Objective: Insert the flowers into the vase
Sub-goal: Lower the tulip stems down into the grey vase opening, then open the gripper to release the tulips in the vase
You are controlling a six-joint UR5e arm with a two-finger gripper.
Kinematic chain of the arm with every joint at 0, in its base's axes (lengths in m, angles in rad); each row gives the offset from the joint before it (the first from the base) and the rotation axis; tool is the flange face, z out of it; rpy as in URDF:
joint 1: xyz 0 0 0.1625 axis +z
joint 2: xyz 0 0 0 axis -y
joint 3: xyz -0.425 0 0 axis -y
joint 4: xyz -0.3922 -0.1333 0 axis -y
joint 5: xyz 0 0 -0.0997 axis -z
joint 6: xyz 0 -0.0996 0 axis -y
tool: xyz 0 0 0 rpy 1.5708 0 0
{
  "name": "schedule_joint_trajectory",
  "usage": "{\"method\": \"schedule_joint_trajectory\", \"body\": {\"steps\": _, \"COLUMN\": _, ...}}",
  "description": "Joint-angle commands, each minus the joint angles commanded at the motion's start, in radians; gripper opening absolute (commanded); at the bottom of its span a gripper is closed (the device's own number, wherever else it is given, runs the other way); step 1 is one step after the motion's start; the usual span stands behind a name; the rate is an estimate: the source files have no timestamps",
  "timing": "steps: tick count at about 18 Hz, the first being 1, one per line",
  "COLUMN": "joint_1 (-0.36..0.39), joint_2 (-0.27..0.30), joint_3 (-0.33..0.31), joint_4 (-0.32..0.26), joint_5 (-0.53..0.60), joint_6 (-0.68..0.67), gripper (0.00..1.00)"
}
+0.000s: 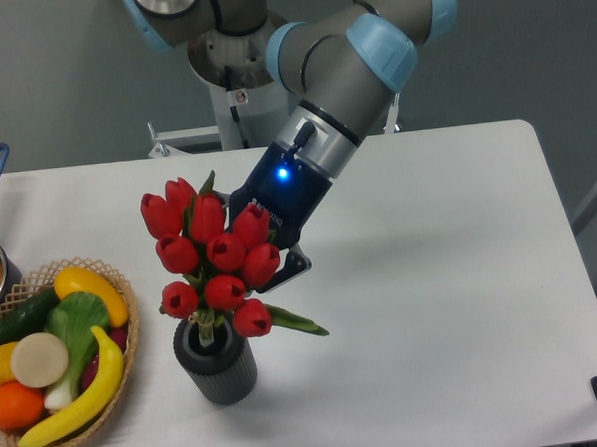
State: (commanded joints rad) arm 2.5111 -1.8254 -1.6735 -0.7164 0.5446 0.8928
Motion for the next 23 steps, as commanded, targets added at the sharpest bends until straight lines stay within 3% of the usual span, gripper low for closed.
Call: {"method": "schedule_joint_trajectory", "body": {"steps": 23, "joint_1": -0.018, "joint_2": -0.089, "joint_3": -0.09, "joint_4": 0.003, "joint_5": 0.0, "joint_6": 0.077, "gripper": 0.4}}
